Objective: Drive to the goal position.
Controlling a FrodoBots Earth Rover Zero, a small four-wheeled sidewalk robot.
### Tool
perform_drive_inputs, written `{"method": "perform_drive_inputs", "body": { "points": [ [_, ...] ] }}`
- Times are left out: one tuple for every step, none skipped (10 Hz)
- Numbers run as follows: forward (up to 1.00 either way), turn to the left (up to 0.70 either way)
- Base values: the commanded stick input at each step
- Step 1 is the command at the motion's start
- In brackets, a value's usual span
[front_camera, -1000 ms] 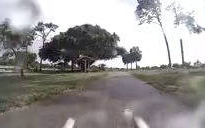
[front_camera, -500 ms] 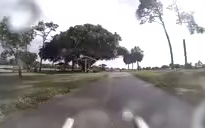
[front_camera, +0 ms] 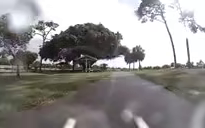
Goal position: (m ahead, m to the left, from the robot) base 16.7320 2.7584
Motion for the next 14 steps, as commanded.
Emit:
{"method": "perform_drive_inputs", "body": {
  "points": [
    [0.01, 0.00],
    [0.10, -0.04],
    [0.19, -0.07],
    [0.28, -0.11],
    [0.37, -0.14],
    [0.46, -0.17],
    [0.54, -0.21],
    [0.63, -0.24],
    [0.72, -0.27],
    [0.81, -0.31],
    [0.84, -0.10],
    [0.84, 0.06],
    [0.84, 0.06],
    [0.84, 0.06]
  ]
}}
